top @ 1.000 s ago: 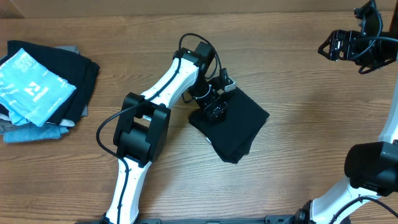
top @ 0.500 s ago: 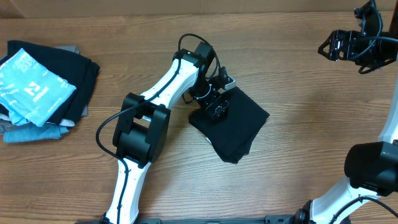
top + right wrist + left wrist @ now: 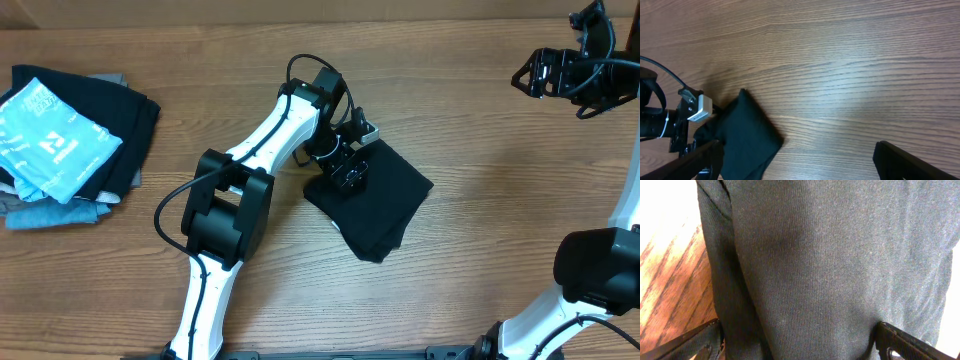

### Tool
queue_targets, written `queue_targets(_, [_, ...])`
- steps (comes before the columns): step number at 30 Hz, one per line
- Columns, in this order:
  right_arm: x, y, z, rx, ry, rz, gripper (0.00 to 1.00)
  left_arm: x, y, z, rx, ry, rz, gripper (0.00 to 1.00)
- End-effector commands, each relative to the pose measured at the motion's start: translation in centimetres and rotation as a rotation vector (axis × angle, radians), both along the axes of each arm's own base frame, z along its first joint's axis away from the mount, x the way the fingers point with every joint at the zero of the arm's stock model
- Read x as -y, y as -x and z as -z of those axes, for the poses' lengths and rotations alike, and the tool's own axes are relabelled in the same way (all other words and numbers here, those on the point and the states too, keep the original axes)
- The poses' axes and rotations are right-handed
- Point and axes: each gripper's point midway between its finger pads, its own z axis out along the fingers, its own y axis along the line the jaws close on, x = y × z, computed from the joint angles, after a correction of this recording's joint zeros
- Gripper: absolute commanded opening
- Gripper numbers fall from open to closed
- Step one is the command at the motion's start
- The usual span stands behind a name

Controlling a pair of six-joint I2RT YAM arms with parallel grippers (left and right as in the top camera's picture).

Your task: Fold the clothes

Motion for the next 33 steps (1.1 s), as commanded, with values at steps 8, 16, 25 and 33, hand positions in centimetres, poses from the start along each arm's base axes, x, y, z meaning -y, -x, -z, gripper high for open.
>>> queue_targets(8, [0.1,0.0,-0.1,0.003,0.001,0.005,1.0,-1.2,1.9,3.0,-0.068,-0.085,-0.011,1.0])
queue_targets(16, [0.1,0.0,-0.1,0.003,0.001,0.006,1.0,0.0,2.9,3.2,-0.062,-0.084,0.031,0.84])
queue_targets(25, [0.1,0.0,-0.1,0.003,0.001,0.006,1.0,1.2,3.8,3.2,-0.047,-0.078,0.087,0.55])
queue_targets(33, [0.1,0.0,-0.1,0.003,0.001,0.005,1.0,0.9,4.0,3.2,-0.061,-0.084,0.084,0.04])
